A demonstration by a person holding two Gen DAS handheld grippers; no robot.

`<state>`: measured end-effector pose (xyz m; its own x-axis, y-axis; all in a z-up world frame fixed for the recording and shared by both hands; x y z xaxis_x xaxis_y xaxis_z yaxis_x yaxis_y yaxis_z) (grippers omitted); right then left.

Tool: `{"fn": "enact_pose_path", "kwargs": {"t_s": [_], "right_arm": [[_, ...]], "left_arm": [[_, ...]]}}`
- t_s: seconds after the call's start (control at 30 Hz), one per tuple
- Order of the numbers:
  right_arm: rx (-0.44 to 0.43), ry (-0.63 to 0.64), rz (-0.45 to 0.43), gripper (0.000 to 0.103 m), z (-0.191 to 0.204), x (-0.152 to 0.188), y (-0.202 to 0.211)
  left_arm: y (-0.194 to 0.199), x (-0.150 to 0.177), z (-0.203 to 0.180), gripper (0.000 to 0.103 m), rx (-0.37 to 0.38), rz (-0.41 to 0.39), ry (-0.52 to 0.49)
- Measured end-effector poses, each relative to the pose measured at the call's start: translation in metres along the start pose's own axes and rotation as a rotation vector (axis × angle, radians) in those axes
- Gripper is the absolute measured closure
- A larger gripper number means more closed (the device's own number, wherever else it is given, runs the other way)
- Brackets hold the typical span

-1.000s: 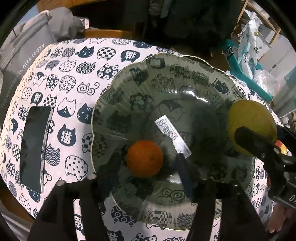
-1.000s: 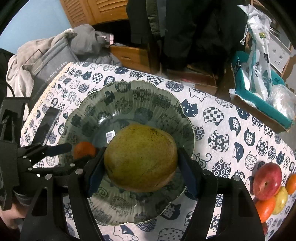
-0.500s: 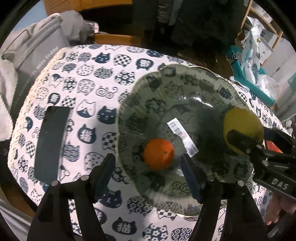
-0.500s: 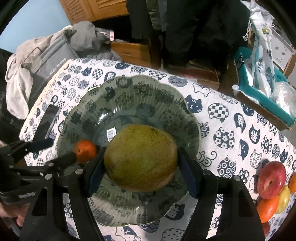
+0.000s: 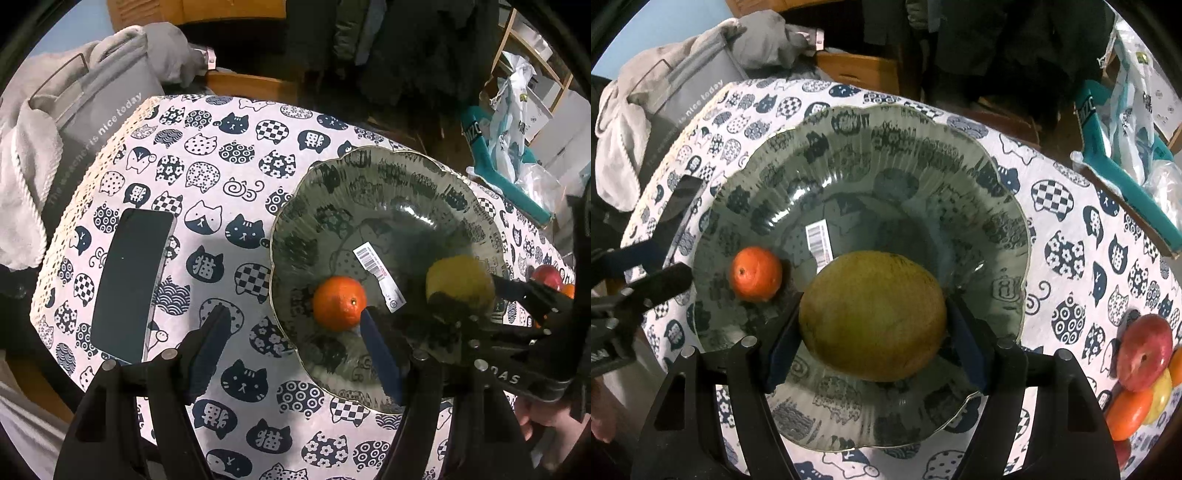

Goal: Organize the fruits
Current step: 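Lower the green pear into the bowl and open the right tool, then withdraw both tools from the bowl back toward the fruit cluster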

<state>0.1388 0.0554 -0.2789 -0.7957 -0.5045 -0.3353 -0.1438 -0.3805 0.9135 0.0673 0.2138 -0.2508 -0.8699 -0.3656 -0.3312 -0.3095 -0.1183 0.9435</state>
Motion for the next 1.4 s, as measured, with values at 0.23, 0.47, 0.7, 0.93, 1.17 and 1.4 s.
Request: {"fn": "enact_pose_path", "kwargs": {"t_s": [0.23,0.47,0.7,0.93,1.17,1.4], "right_arm": [[-0.005,0.002,-0.099,0.023,0.005,-0.014,0.031],[0.036,-0.01,-0.178,0.023,0.003,-0.02,0.069],[0.115,0.021,-0.267,0.023,0.005,-0.017,0.111],[0.156,0.008,-0.343,0.023,-0.001,-0.01,0.151],[0.174,-0.022,-0.395,0.023,-0.009,0.0,0.185],[0.198,-0.019,-0.447,0.02,-0.014,0.015,0.218]], "left_arm": [[0.009,-0.001,0.001,0.029,0.007,-0.018,0.002],[0.024,-0.001,-0.002,0.029,0.004,-0.054,-0.014],[0.046,-0.002,-0.014,0.029,0.03,-0.097,-0.04],[0.075,0.001,-0.029,0.029,0.03,-0.167,-0.093],[0.106,-0.001,-0.04,0.026,0.053,-0.239,-0.117],[0.128,0.001,-0.048,0.025,0.073,-0.288,-0.132]]}}
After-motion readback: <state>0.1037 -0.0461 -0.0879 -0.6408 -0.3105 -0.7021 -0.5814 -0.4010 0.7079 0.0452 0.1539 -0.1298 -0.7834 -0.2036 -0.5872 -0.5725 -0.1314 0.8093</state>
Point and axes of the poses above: each gripper's, at about its wrist camera, not at the fingertips, and y roughly against the way its jaws point, z to its left, x to its underside, the point moved 2 cm from there along -y, roughly the way its jaws point, and after that the axes turned 4 degrees about -x, right-handed, at the moved point
